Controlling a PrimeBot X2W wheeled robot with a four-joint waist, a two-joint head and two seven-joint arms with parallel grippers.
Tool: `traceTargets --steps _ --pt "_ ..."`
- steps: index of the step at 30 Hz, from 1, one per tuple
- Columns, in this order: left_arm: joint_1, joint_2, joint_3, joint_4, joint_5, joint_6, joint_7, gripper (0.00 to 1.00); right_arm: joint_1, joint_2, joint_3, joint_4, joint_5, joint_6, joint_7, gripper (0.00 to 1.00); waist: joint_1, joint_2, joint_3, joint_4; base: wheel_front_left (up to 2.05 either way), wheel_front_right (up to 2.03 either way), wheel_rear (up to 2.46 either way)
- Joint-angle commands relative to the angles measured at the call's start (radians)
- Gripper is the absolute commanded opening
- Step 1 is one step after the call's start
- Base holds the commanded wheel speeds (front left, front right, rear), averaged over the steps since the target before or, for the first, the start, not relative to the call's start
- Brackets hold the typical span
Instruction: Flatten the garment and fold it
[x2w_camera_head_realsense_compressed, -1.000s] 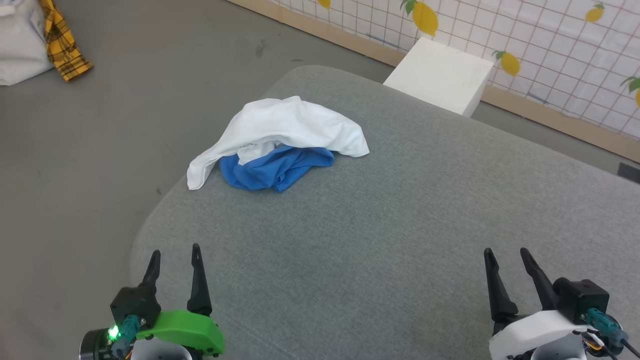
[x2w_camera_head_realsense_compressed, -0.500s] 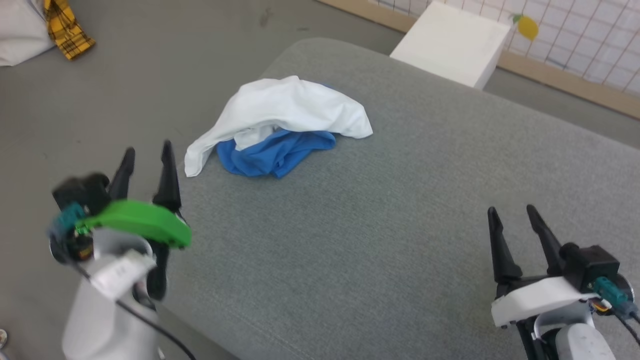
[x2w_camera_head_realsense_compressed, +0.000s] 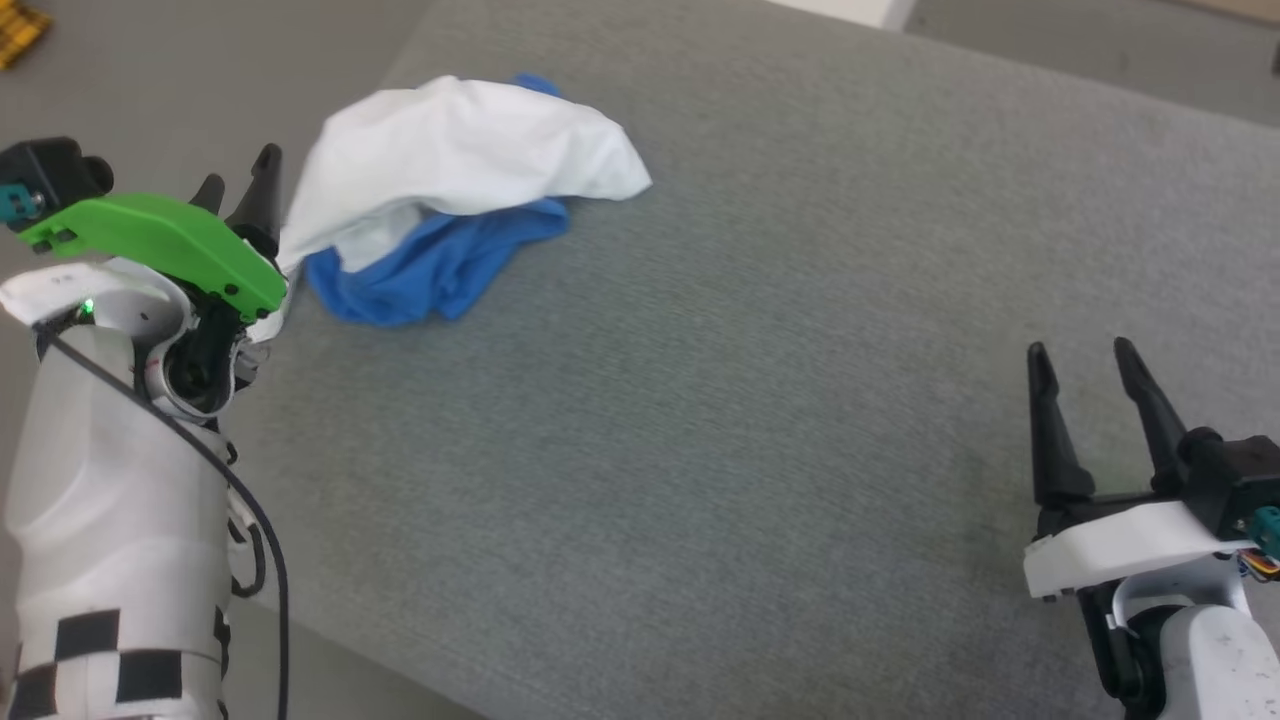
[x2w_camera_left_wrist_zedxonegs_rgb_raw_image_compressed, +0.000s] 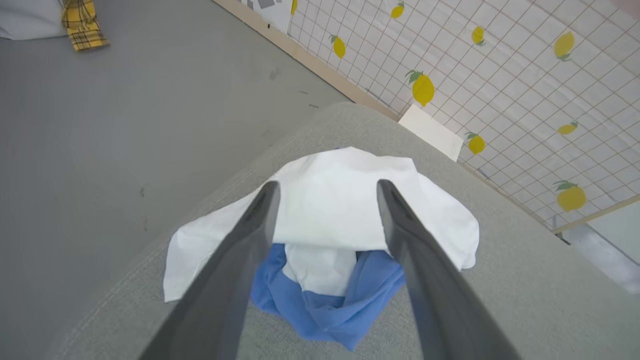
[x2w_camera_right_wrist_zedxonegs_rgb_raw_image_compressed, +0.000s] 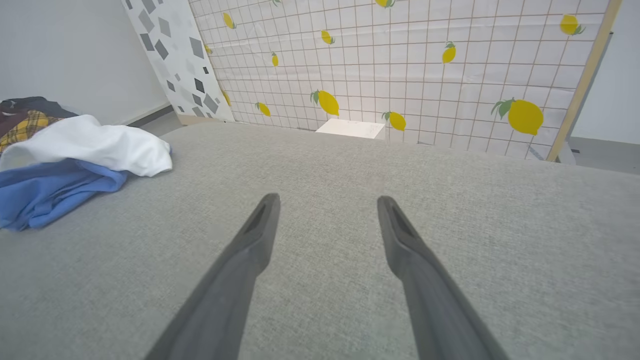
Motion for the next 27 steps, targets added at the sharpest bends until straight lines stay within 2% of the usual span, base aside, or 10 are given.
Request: traceTargets --steps 1,6,11,21,22,23,24,27 --pt "-0.024 0.011 0.003 0.027 -0.019 0.0 0.029 1.0 -0.019 0.0 -0.005 -0.009 -0.002 -0.002 0.001 1.0 -0.0002 0.0068 0.099 -0.097 0.0 0.0 0.0" --pt "-0.049 0.028 -0.01 0.097 -0.035 0.005 0.133 1.0 -0.03 0.0 -0.017 -0.026 0.004 -0.002 -0.003 1.0 -0.0002 0.0068 0.148 -0.128 0.0 0.0 0.0" --pt "-0.045 0.022 -0.033 0.141 -0.04 0.019 0.214 1.0 -0.036 0.0 -0.022 -0.029 0.008 -0.002 -0.01 1.0 -0.0002 0.0068 0.184 -0.132 0.0 0.0 0.0" --pt "-0.024 -0.01 -0.061 0.199 -0.051 0.049 0.301 1.0 -0.05 0.0 -0.02 -0.037 0.004 -0.002 -0.003 1.0 -0.0002 0.0068 0.217 -0.121 0.0 0.0 0.0" --pt "-0.024 -0.011 -0.062 0.201 -0.051 0.051 0.297 0.95 -0.052 0.0 -0.02 -0.038 0.003 -0.002 -0.001 1.0 -0.0002 0.0068 0.218 -0.12 0.0 0.0 0.0" --pt "-0.024 -0.01 -0.063 0.199 -0.047 0.051 0.285 0.42 -0.053 0.0 -0.02 -0.038 0.003 -0.002 0.0 1.0 -0.0002 0.0068 0.219 -0.12 0.0 0.0 0.0" --pt "-0.025 -0.01 -0.062 0.199 -0.045 0.052 0.268 0.0 -0.055 0.0 -0.019 -0.038 0.002 -0.002 0.001 1.0 -0.0002 0.0068 0.219 -0.118 0.0 0.0 0.0" --pt "-0.029 -0.014 -0.054 0.196 -0.054 0.044 0.228 0.0 -0.056 0.0 -0.017 -0.032 0.003 -0.002 0.002 1.0 -0.0002 0.0068 0.21 -0.113 0.0 0.0 0.0"
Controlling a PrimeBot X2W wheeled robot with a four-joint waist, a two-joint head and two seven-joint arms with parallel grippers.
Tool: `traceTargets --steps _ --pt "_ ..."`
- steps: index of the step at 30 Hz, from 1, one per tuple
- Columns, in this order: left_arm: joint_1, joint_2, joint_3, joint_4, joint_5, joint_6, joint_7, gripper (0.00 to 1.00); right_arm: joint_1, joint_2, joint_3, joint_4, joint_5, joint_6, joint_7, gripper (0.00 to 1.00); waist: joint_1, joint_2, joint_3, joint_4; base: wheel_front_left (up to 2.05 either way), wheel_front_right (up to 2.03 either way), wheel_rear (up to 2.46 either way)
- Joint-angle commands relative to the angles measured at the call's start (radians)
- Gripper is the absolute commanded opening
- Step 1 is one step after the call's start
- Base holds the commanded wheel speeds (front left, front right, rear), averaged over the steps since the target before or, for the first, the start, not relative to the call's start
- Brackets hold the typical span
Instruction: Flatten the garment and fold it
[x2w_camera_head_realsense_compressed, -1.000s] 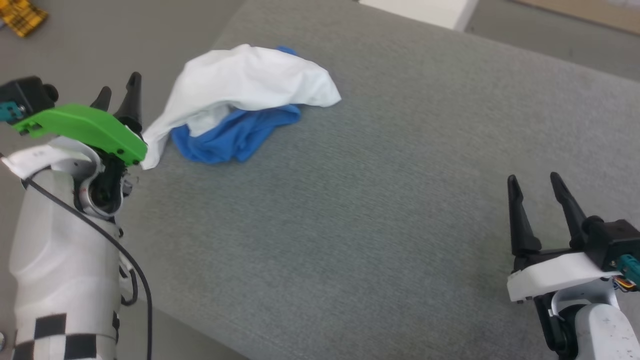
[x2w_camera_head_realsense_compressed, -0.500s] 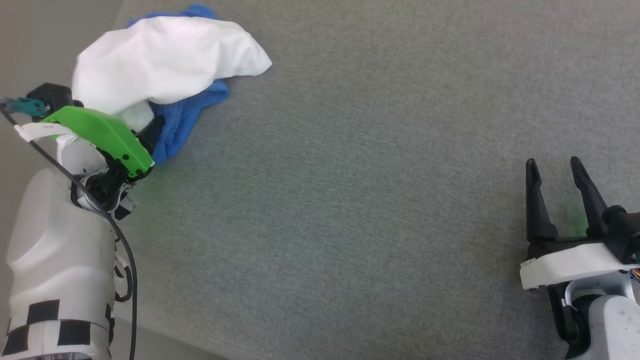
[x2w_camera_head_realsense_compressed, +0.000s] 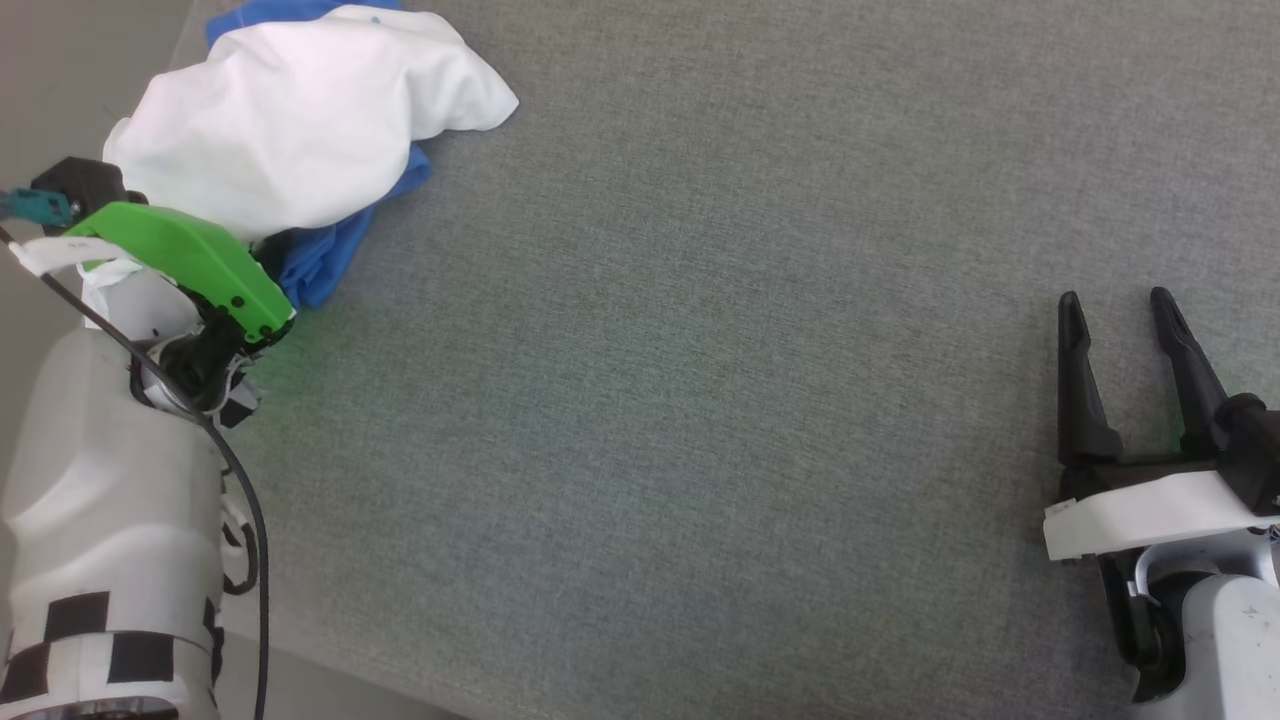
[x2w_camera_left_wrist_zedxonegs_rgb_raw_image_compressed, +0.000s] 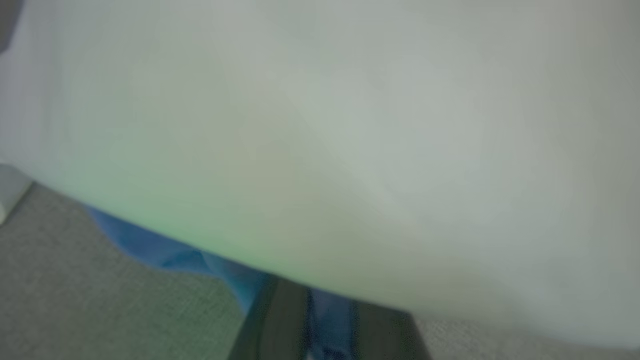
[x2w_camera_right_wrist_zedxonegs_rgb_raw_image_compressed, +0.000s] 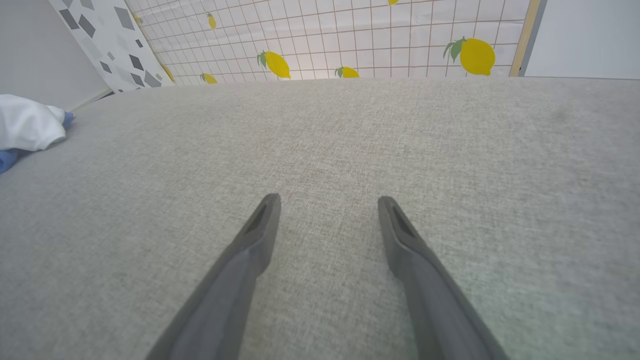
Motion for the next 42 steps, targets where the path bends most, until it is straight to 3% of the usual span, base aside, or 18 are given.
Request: traceTargets --steps 1,9,15,26,31,42 --pt "0.021 -0.032 -0.012 0.021 -0.005 -0.005 -0.012 0.0 -0.015 0.0 0.002 0.023 0.003 -0.002 0.003 1.0 0.0 0.0068 -0.011 0.005 0.0 0.0 0.0" --pt "-0.016 0.009 0.014 -0.063 0.019 -0.031 -0.259 0.0 -0.014 0.0 0.023 0.072 0.032 -0.002 -0.018 1.0 0.0 0.0068 -0.081 0.024 0.0 0.0 0.0" --pt "-0.094 0.057 0.029 -0.134 0.033 -0.036 -0.352 0.0 -0.014 0.0 0.044 0.135 0.068 -0.002 -0.051 1.0 0.0 0.0068 -0.159 0.015 0.0 0.0 0.0" --pt "-0.287 0.108 -0.039 -0.34 0.067 -0.043 -0.293 0.0 -0.013 0.0 0.082 0.279 0.152 -0.002 -0.119 1.0 0.0 0.0068 -0.321 -0.091 0.0 0.0 0.0" --pt "-0.34 0.064 -0.106 -0.411 0.047 -0.05 -0.223 0.0 -0.014 0.0 0.077 0.319 0.18 -0.002 -0.131 1.0 0.0 0.0068 -0.385 -0.17 0.0 0.0 0.0" --pt "-0.221 -0.134 -0.278 -0.437 -0.047 -0.059 -0.163 0.0 0.021 0.0 -0.014 0.303 0.178 -0.002 -0.134 1.0 0.0 0.0068 -0.43 -0.322 0.0 0.0 0.0"
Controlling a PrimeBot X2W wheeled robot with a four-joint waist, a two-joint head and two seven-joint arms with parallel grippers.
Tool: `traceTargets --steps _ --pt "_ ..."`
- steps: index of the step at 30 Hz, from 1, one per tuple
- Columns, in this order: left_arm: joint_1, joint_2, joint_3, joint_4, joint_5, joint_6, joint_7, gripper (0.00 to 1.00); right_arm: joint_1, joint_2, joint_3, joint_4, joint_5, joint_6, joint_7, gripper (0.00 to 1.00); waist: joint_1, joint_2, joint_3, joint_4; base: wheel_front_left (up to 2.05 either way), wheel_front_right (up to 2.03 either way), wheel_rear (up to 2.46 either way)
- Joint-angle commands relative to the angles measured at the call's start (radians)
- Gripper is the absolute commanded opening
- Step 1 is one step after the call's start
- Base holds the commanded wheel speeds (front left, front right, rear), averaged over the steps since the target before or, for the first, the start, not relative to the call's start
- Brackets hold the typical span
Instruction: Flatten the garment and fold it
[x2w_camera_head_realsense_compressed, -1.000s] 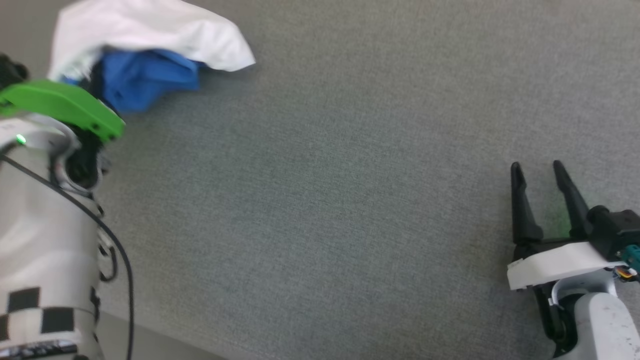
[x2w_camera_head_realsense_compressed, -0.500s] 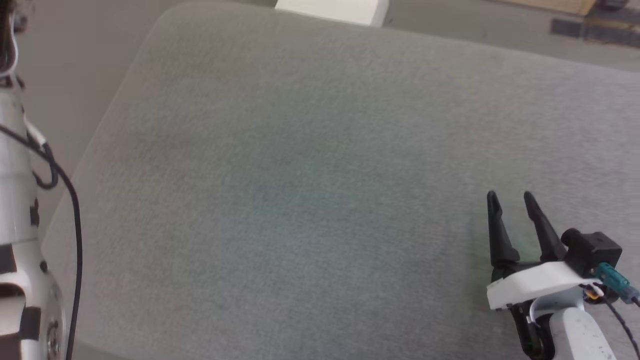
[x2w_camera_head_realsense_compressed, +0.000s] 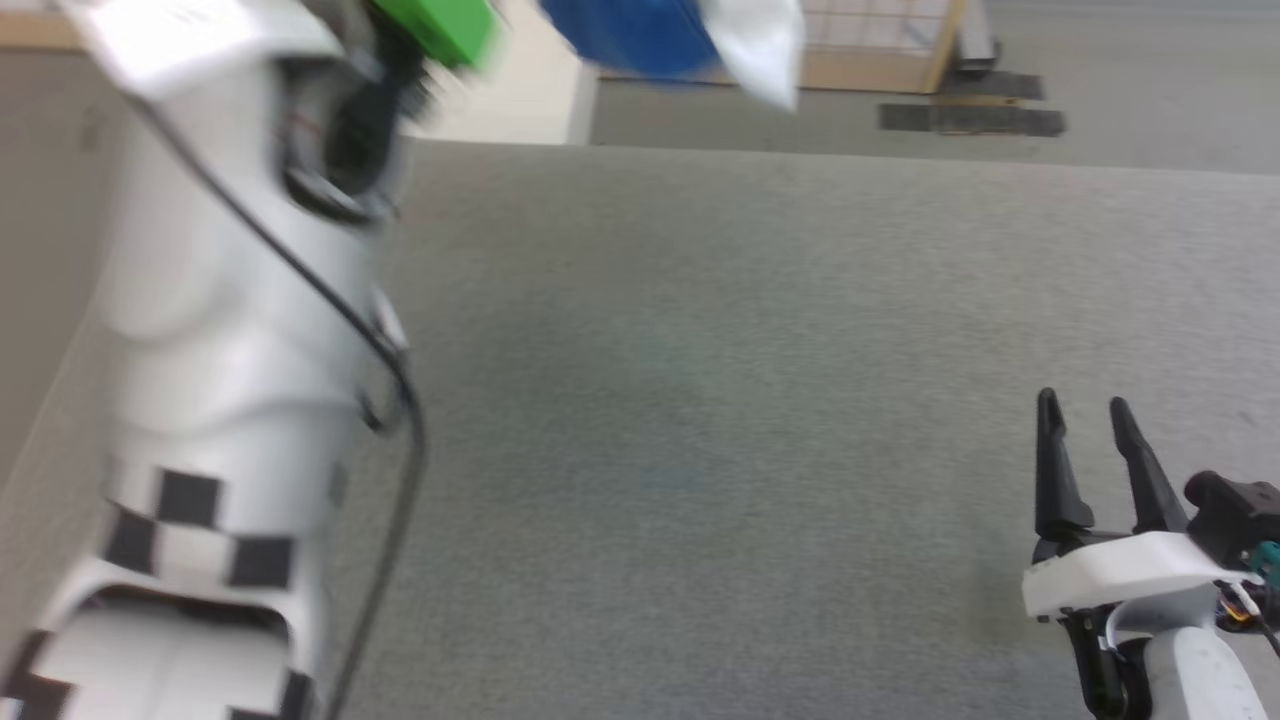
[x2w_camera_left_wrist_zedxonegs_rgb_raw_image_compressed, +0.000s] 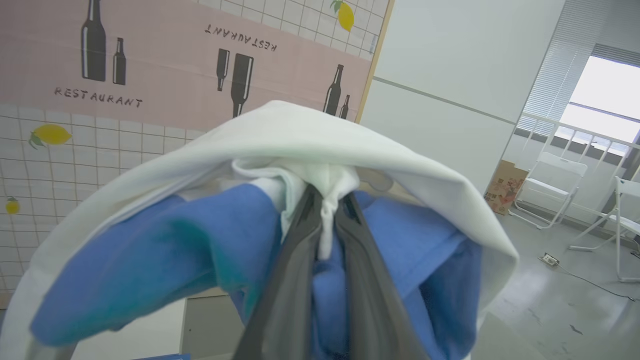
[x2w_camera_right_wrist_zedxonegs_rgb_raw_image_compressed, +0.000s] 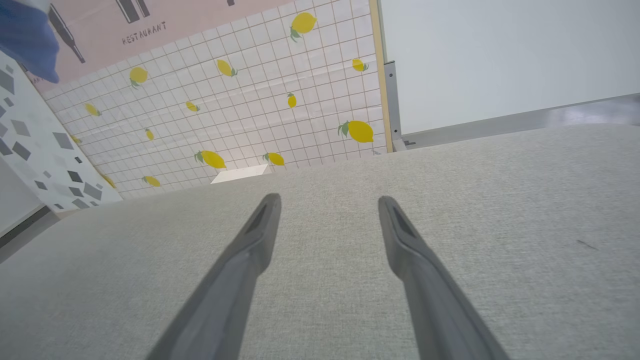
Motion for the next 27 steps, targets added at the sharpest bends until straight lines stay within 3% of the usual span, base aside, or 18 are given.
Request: traceTargets --steps 1,7,14,21,22,23,27 --pt "0.047 -0.014 -0.023 0.017 -0.006 -0.005 0.005 0.0 0.017 0.0 -0.011 -0.006 0.001 -0.002 -0.006 1.0 0.0 0.0067 -0.042 -0.081 0.0 0.0 0.0" --pt "0.21 -0.053 -0.172 0.142 0.007 -0.006 0.063 0.0 0.03 0.0 -0.024 -0.019 0.0 -0.002 -0.006 1.0 0.0 0.0067 -0.024 -0.141 0.0 0.0 0.0" --pt "0.348 -0.066 -0.336 0.298 0.005 -0.007 0.207 0.0 0.023 0.0 -0.016 -0.03 0.012 -0.002 -0.006 1.0 0.0 0.0067 0.007 -0.175 0.0 0.0 0.0" --pt "0.405 -0.058 -0.4 0.403 0.004 0.006 0.346 0.0 0.021 0.0 -0.018 -0.035 0.02 -0.002 -0.006 1.0 0.0 0.0067 0.015 -0.17 0.0 0.0 0.0" --pt "0.404 -0.059 -0.394 0.401 -0.003 0.009 0.348 0.69 0.022 0.0 -0.02 -0.034 0.02 -0.002 -0.006 1.0 0.0 0.0067 0.013 -0.162 0.0 0.0 0.0" --pt "0.403 -0.06 -0.384 0.397 -0.015 0.013 0.348 1.0 0.022 0.0 -0.02 -0.034 0.02 -0.002 -0.006 1.0 0.0 0.0067 0.01 -0.158 0.0 0.0 0.0" --pt "0.39 -0.05 -0.324 0.341 -0.075 0.021 0.349 1.0 0.027 0.0 -0.021 -0.027 0.02 -0.002 -0.006 1.0 0.0 0.0067 -0.018 -0.131 0.0 0.0 0.0"
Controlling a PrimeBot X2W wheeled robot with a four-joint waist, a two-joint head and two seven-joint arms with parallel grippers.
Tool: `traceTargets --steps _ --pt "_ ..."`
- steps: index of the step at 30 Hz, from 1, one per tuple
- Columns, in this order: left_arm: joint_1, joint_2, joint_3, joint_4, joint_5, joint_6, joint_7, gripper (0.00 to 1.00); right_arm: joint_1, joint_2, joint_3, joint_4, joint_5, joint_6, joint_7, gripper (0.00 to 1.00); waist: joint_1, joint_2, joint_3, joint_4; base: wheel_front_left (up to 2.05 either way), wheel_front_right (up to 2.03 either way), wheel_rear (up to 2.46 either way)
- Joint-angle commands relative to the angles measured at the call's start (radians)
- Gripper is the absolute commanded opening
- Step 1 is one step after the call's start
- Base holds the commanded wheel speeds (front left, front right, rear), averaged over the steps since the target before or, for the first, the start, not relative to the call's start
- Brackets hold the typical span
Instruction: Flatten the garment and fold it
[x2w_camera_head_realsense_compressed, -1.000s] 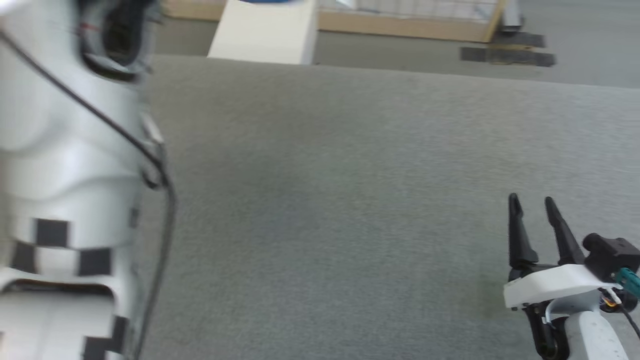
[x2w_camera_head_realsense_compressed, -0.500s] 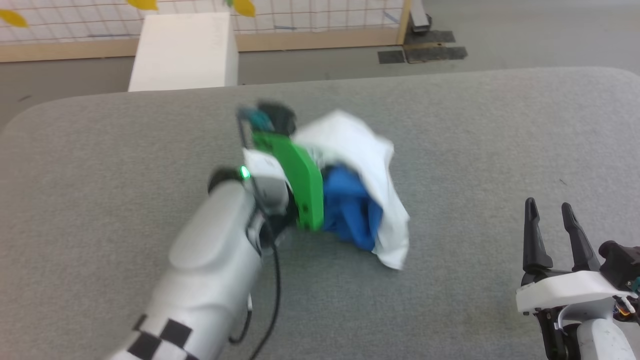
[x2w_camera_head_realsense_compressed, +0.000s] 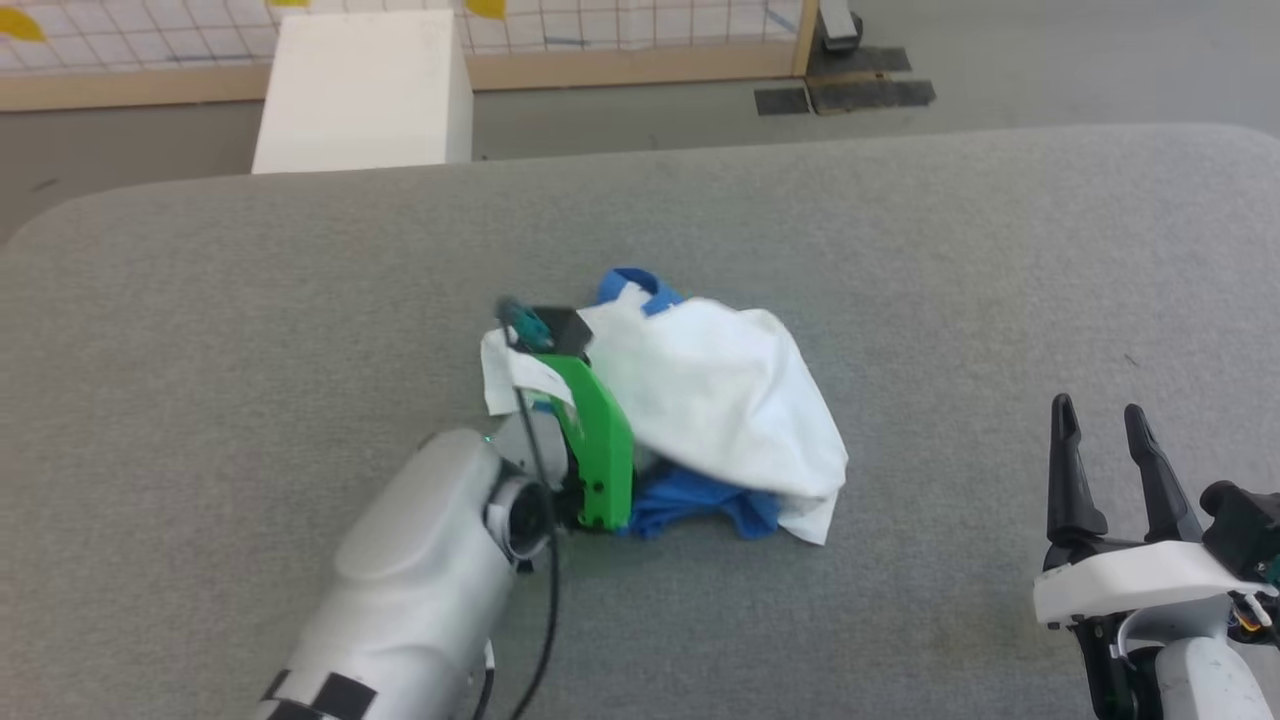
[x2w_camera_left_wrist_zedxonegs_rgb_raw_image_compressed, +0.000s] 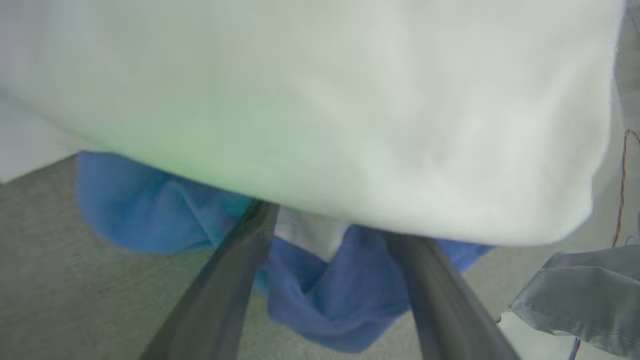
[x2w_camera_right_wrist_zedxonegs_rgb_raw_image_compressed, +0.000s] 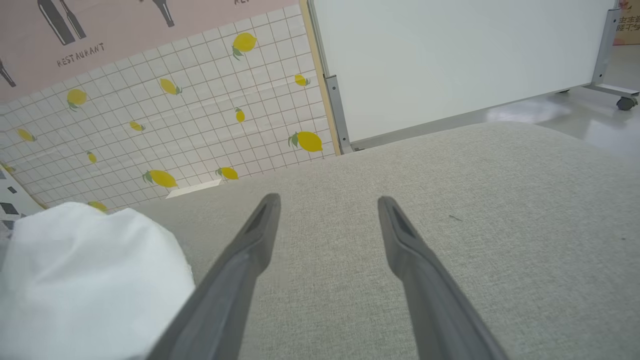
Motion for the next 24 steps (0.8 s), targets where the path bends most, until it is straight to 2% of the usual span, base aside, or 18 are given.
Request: traceTargets --steps 1,7,10,16,21,24 --pt "0.008 0.017 0.02 -0.027 -0.02 0.003 -0.003 1.0 0.006 0.0 -0.002 0.002 0.009 -0.002 -0.006 1.0 0.0 0.0067 -0.027 0.025 0.0 0.0 0.0" --pt "0.026 0.082 0.153 -0.206 -0.106 0.032 -0.055 1.0 0.028 0.0 -0.01 0.01 0.014 -0.002 -0.006 1.0 0.0 0.0067 -0.077 0.085 0.0 0.0 0.0" --pt "0.055 0.123 0.234 -0.314 -0.109 0.04 -0.179 1.0 0.035 0.0 -0.007 0.011 0.02 -0.002 -0.006 1.0 0.0 0.0067 -0.093 0.11 0.0 0.0 0.0" --pt "0.16 0.21 0.329 -0.431 0.014 0.06 -0.495 1.0 0.04 0.0 0.01 0.012 0.022 -0.002 -0.006 1.0 0.0 0.0067 -0.11 0.16 0.0 0.0 0.0" --pt "0.285 0.254 0.34 -0.465 0.135 0.105 -0.68 1.0 0.033 0.0 0.037 0.034 0.023 -0.002 0.008 1.0 0.0 0.0067 -0.117 0.174 0.0 0.0 0.0" --pt "0.363 0.263 0.33 -0.468 0.2 0.13 -0.784 1.0 0.015 0.0 0.057 0.036 0.013 -0.002 0.061 1.0 0.0 0.0067 -0.116 0.174 0.0 0.0 0.0"
